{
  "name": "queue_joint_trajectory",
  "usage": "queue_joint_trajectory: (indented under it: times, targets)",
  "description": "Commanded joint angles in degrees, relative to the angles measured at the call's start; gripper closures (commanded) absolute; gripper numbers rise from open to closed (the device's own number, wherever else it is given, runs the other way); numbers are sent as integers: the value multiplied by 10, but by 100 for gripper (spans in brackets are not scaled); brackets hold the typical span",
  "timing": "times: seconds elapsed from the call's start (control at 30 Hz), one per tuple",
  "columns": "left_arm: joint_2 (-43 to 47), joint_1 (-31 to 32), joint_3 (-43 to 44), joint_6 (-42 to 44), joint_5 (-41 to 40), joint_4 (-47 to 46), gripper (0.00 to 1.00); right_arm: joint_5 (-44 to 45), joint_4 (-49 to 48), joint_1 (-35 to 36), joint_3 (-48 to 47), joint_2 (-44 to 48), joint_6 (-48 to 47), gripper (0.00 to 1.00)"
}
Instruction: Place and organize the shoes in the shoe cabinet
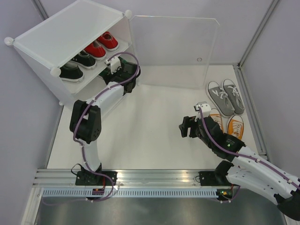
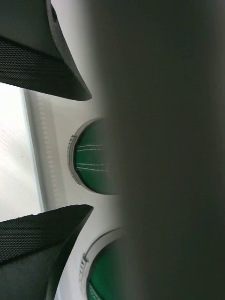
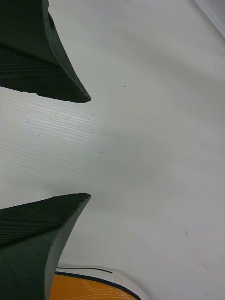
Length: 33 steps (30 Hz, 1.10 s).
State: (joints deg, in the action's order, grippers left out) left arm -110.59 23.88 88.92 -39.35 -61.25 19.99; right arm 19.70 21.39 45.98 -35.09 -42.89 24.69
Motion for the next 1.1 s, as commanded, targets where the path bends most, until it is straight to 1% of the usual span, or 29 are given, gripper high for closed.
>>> queue_joint_trajectory:
  times: [0.0,0.1,0.13,0.2,0.23,0.3,0.33,0.37,0.43,0.47,0.53,0.73,0.97,1.0,1.07]
  targets:
    - [-22,-14,24,-40,-29,-12,8,-5,-18,2,3,1,1,18]
    - [-32,-24,33,-43,-19,-13,11,-5,-18,2,3,-1,1,18]
    - [-39,-25,36,-39,-15,-14,16,-5,-18,3,3,-1,1,18]
    - [-45,-26,49,-30,-2,-14,23,-7,-19,2,3,-3,1,18]
    - [-48,-26,55,-21,4,-15,29,-6,-20,3,3,-3,0,18]
    - [-55,-25,64,-17,16,-15,32,-7,-20,2,3,-3,0,18]
    - [-56,-25,67,-14,19,-17,35,-7,-20,3,3,-3,0,18]
    - [-59,-25,72,-13,29,-17,42,-7,-20,2,3,-3,-1,18]
    - [-61,-24,76,-6,34,-20,50,-5,-20,2,3,-3,-1,18]
    - [-63,-23,82,-1,38,-21,55,-5,-19,3,3,-3,-1,18]
    - [-67,-18,87,17,40,-33,59,-4,-19,2,3,-3,0,18]
    - [-60,-12,95,41,54,-76,59,-4,-21,3,4,-5,0,18]
    - [-43,-12,77,22,75,-92,59,-4,-21,2,4,-7,-2,18]
    - [-38,-12,74,20,78,-95,58,-4,-21,2,4,-6,-2,18]
    - [-28,-12,69,12,95,-101,49,-4,-21,3,4,-8,-1,18]
